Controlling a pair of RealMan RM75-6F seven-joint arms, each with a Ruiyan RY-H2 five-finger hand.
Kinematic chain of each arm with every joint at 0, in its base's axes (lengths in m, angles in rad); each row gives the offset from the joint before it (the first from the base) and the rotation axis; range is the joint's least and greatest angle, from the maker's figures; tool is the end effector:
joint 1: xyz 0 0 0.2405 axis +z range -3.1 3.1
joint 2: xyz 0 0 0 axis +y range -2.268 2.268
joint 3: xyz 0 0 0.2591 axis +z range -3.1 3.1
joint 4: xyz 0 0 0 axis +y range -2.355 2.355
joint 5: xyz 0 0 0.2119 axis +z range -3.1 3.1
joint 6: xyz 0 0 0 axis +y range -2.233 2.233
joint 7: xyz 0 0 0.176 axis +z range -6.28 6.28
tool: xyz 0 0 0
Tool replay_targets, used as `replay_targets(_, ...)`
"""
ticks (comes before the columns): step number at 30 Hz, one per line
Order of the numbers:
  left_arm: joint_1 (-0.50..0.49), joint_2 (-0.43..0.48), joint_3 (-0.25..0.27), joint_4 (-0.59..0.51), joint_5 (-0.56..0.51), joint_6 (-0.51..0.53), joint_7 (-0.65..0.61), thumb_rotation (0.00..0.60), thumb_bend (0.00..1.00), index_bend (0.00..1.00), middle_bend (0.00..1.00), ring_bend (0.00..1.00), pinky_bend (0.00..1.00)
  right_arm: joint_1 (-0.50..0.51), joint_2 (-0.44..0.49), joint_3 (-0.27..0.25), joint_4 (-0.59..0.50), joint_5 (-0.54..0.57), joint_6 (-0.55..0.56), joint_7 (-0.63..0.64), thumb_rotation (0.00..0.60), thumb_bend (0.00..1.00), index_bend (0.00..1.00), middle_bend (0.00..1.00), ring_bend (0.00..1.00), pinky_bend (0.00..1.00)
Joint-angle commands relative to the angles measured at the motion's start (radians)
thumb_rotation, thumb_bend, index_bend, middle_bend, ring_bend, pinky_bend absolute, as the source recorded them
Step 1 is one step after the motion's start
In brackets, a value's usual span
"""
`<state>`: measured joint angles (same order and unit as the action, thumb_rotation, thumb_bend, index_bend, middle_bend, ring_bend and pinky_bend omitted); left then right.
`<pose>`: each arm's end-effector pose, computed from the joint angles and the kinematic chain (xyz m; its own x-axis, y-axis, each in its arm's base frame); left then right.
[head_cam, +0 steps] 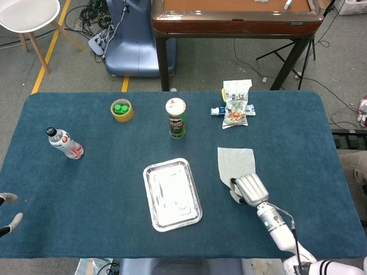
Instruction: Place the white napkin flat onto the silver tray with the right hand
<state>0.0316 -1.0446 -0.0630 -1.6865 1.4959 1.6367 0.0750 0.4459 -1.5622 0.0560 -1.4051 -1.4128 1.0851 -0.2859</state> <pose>-0.3161 0.1775 0.2021 0.4708 -0.1077 0.8756 0.8812 0.1047 -0.4610 -0.2284 -0.2970 -0.0336 0.5080 -0.2460 0.8255 -0.8401 -0.3532 0.4117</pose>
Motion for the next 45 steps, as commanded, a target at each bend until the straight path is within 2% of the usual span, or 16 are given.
replay_targets(1, 0.0, 0.001, 0.0, 0.0, 0.0, 0.001, 0.0, 0.6, 0.21, 0.44, 0.49, 0.38, 0.54, 0.009, -0.004, 0.01, -0.005, 0.0, 0.002, -0.003, 0.6, 0.47, 0.57, 1.0, 1.0, 1.0)
replay_targets(14, 0.005, 0.005, -0.003, -0.003, 0.002, 0.012, 0.0, 0.6, 0.21, 0.44, 0.49, 0.38, 0.54, 0.114, -0.061, 0.076, 0.022, -0.004, -0.051, -0.025, 0.6, 0.47, 0.57, 1.0, 1.0, 1.0)
replay_targets(27, 0.013, 0.014, -0.004, -0.009, 0.005, 0.026, -0.006, 0.6, 0.21, 0.44, 0.49, 0.38, 0.54, 0.219, -0.136, 0.115, 0.063, -0.009, -0.102, -0.036, 0.6, 0.47, 0.57, 1.0, 1.0, 1.0)
replay_targets(45, 0.016, 0.016, -0.004, -0.012, 0.008, 0.029, -0.006, 0.6, 0.21, 0.44, 0.49, 0.38, 0.54, 0.294, -0.135, 0.125, -0.026, -0.001, -0.14, -0.018, 0.6, 0.47, 0.57, 1.0, 1.0, 1.0)
